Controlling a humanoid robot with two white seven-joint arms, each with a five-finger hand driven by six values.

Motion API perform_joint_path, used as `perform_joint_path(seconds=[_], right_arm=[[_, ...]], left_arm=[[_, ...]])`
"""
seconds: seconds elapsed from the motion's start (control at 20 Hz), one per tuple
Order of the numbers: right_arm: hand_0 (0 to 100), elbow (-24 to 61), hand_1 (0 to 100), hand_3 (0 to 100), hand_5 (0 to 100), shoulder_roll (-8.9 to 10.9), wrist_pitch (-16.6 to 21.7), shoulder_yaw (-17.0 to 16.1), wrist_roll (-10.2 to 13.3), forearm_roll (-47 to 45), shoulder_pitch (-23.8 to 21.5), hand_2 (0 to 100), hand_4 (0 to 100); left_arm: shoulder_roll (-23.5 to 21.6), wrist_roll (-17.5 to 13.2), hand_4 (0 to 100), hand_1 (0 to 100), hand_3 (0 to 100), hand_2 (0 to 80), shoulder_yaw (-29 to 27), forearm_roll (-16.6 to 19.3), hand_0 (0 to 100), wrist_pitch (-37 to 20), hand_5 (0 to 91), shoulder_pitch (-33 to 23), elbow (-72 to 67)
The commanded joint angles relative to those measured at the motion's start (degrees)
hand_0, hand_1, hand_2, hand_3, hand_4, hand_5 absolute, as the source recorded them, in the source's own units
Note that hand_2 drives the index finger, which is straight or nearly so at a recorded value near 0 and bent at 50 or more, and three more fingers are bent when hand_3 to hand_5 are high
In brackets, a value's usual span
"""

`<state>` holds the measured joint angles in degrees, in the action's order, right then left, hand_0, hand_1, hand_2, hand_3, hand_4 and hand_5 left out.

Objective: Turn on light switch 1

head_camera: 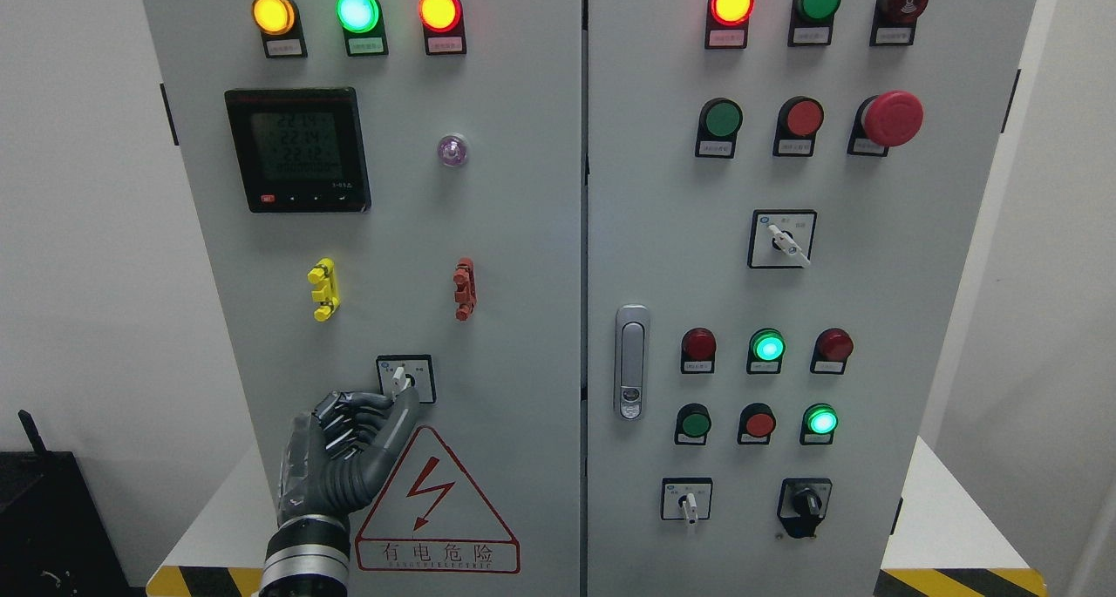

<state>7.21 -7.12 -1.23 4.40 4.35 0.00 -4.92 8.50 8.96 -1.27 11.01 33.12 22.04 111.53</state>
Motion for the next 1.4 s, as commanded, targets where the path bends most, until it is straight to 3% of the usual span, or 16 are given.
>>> perform_joint_path(seconds=[0.0, 1.35], right_arm=[[0, 0.00, 0, 0, 0, 0.00, 0.00, 0.00, -0.04, -1.41, 0.00, 0, 0], [0, 0.00, 0, 0, 0, 0.00, 0.00, 0.00, -0.04, -1.41, 0.00, 0, 0]], left_arm=[[0.02, -0.26, 83, 65, 78, 55.6, -0.66, 0.07, 11, 0.10, 79.1, 0.02, 0.01], [0.11, -0.26, 85, 62, 79, 57.1, -0.75, 0.15, 12, 1.59, 79.6, 0.90, -0.08]])
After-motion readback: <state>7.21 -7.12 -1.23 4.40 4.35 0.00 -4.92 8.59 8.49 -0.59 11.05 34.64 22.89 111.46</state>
